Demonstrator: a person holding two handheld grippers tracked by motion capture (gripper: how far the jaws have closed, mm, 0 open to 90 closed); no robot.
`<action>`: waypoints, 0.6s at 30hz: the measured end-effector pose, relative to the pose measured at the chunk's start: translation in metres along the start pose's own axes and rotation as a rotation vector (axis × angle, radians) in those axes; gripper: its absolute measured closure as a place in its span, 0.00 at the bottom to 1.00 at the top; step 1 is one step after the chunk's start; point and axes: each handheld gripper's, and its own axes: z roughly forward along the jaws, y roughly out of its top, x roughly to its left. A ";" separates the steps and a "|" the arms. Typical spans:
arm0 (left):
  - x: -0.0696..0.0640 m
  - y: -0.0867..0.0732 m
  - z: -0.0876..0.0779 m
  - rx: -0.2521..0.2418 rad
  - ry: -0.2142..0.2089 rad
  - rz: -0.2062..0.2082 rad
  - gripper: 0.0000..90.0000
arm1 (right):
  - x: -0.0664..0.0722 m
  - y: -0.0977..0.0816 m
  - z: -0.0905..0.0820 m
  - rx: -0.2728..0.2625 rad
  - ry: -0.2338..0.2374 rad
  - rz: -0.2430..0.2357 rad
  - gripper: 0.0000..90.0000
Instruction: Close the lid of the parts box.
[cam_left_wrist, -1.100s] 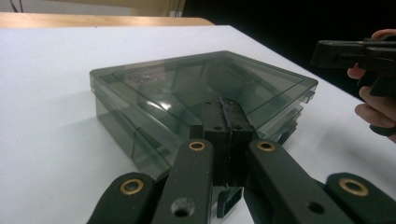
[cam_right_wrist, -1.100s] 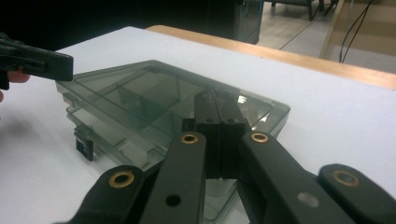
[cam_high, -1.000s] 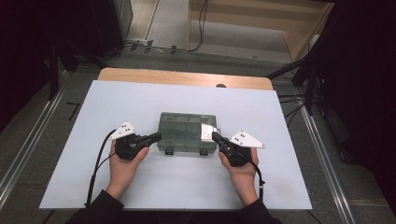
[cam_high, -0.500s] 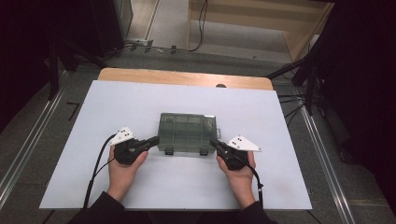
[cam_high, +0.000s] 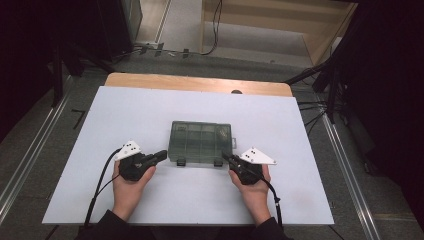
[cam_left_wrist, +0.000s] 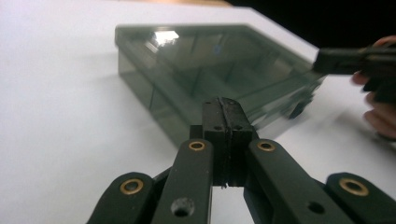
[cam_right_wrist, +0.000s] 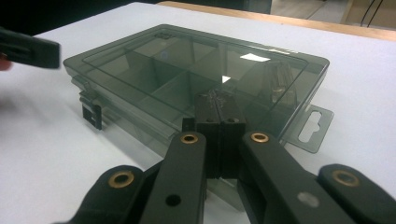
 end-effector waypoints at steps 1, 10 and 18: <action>-0.002 0.003 -0.001 -0.009 -0.003 0.007 0.99 | 0.000 0.000 0.000 0.000 -0.001 -0.001 0.97; -0.006 0.012 0.010 0.004 -0.027 0.031 0.99 | -0.004 -0.003 0.001 -0.017 0.025 0.060 0.98; -0.001 0.009 0.017 0.034 -0.008 0.035 0.99 | -0.007 -0.002 0.005 -0.010 0.038 0.073 0.98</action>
